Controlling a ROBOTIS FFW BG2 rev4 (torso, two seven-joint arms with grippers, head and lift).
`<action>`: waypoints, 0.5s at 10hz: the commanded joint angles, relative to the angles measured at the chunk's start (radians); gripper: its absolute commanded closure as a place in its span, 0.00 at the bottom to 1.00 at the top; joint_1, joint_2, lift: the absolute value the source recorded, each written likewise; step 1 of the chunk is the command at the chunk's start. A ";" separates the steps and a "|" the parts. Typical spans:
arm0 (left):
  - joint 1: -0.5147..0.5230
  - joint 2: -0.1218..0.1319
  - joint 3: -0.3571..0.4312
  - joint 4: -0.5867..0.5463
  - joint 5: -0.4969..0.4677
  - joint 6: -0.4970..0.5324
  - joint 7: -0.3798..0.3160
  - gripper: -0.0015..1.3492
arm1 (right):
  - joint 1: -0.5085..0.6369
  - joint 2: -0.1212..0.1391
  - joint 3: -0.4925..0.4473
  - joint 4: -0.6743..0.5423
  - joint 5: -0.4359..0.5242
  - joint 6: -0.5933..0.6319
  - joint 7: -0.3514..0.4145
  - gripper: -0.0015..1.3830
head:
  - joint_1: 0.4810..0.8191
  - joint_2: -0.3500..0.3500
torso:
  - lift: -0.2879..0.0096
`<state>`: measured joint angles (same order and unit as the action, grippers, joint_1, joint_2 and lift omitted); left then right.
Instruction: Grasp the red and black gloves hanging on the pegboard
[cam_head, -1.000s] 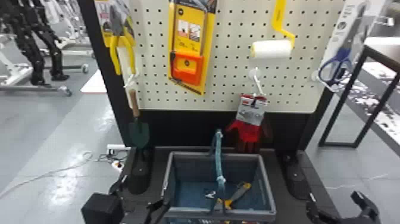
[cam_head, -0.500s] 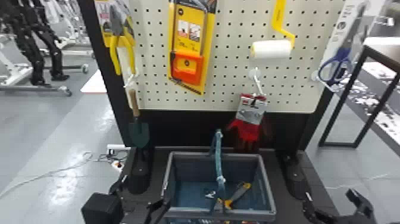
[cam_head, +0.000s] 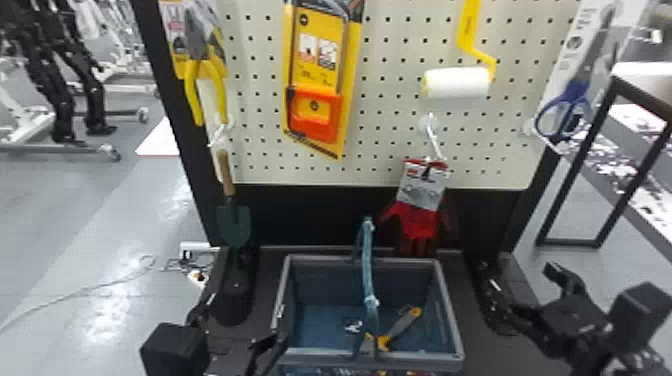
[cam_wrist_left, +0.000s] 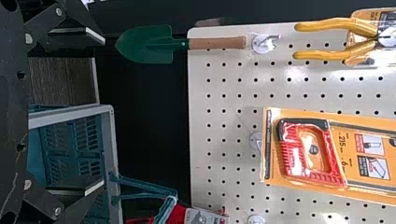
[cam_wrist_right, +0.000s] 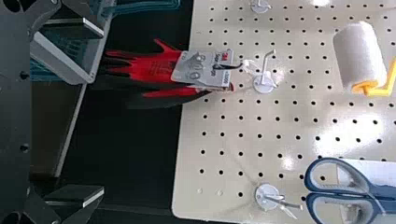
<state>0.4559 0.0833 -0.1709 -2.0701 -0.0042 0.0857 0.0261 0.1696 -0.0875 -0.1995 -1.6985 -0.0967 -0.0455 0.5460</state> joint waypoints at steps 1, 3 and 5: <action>0.000 -0.001 -0.001 0.001 0.001 -0.001 0.000 0.18 | -0.078 -0.017 -0.006 0.049 -0.014 0.058 0.049 0.09 | 0.20 0.50 | 0.63; -0.005 -0.001 -0.004 0.007 0.003 -0.001 0.000 0.18 | -0.182 -0.063 0.028 0.131 -0.049 0.108 0.117 0.09 | 0.20 0.50 | 0.63; -0.011 0.004 -0.009 0.008 0.006 0.000 0.000 0.18 | -0.275 -0.129 0.104 0.194 -0.123 0.131 0.123 0.09 | 0.20 0.50 | 0.63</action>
<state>0.4472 0.0857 -0.1781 -2.0629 0.0005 0.0855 0.0261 -0.0828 -0.1996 -0.1155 -1.5199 -0.1987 0.0805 0.6690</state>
